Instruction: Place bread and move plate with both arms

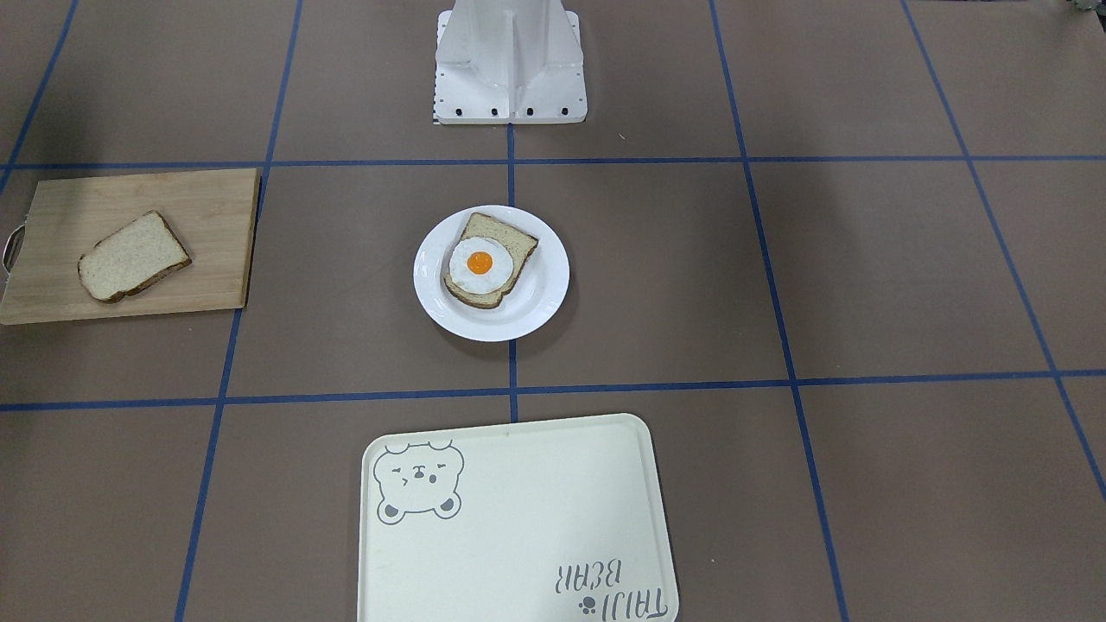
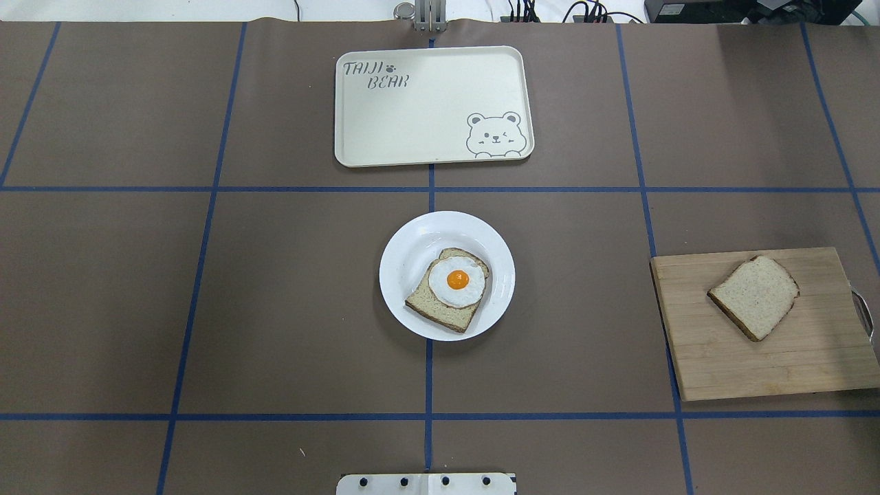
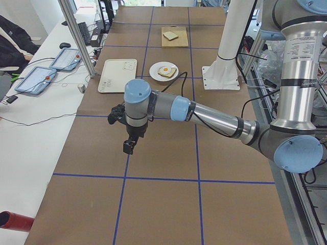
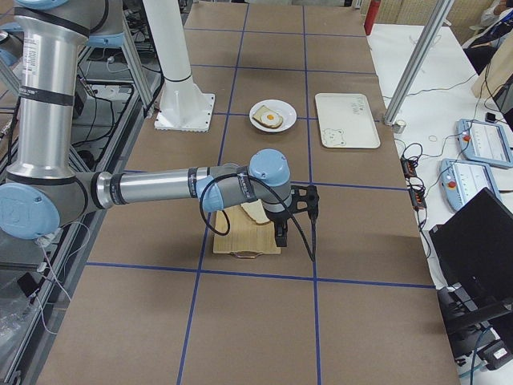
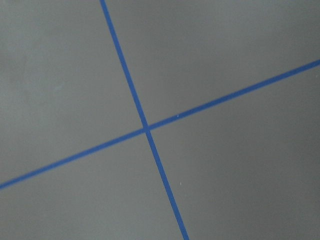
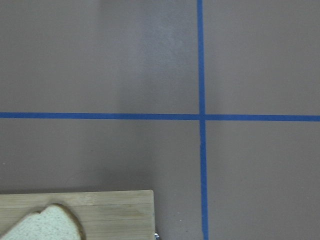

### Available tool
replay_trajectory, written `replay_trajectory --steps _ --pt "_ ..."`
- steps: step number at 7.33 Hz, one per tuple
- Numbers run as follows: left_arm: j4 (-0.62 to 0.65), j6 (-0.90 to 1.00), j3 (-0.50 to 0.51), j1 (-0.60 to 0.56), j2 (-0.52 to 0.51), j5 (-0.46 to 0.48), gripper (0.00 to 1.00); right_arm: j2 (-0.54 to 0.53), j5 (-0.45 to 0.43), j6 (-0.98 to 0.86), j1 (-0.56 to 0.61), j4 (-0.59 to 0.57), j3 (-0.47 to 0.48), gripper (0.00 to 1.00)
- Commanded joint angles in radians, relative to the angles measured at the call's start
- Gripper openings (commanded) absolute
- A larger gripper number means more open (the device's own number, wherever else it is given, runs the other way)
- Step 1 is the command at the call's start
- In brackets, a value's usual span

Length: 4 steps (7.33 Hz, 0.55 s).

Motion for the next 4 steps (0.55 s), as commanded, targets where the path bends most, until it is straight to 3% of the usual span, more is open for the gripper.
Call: replay_trajectory --steps 1,4 --pt "-0.174 0.004 0.027 0.001 -0.004 -0.003 0.98 -0.009 0.021 0.251 -0.061 0.132 0.001 1.0" --pt "-0.197 0.001 0.024 0.002 0.0 -0.003 0.98 -0.105 -0.166 0.751 -0.289 0.514 0.001 1.0"
